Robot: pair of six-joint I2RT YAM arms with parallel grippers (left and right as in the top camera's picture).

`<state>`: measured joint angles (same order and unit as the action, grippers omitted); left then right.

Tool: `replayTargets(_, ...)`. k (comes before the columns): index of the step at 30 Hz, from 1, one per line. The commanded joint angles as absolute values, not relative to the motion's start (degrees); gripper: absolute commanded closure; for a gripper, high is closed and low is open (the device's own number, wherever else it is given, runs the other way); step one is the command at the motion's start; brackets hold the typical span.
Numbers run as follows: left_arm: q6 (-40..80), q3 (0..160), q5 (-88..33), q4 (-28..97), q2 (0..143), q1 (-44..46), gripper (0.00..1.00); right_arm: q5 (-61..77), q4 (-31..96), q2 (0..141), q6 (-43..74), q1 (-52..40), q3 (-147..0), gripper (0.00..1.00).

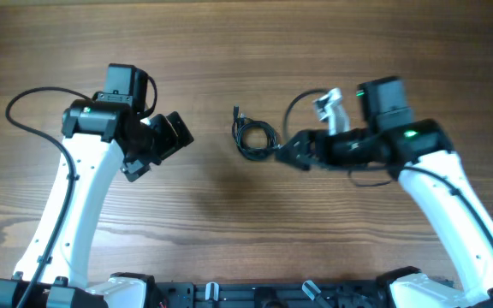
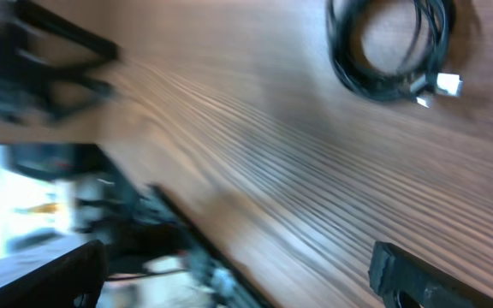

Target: Untangle cables

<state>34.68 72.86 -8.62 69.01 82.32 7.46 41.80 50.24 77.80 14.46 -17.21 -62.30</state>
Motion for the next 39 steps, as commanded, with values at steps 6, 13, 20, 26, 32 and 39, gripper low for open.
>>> replayTargets(6,37.17,72.20,-3.55,65.73,83.29,8.62,0.00,14.17,63.72,88.36,12.01,-26.46,-90.00,0.00)
replayTargets(13,36.67,72.20,-3.75,64.99,83.70,8.91,0.00,14.44,51.99,105.97,17.39,-26.72,-90.24,0.01)
replayTargets(20,36.69,72.18,-3.75,64.93,83.79,8.91,0.00,13.58,50.37,120.25,13.45,-26.72,-90.08,0.27)
replayTargets(26,36.69,72.16,-3.75,64.49,84.84,8.91,0.00,11.64,47.09,122.80,13.74,-26.72,-88.53,0.58)
replayTargets(32,36.71,72.16,-3.79,64.03,86.91,8.91,0.00,11.66,46.00,123.24,15.66,-26.72,-88.47,0.78)
replayTargets(39,36.69,72.16,-7.46,63.86,87.77,8.91,0.00,12.32,46.65,123.26,15.64,-26.85,-88.44,0.75)
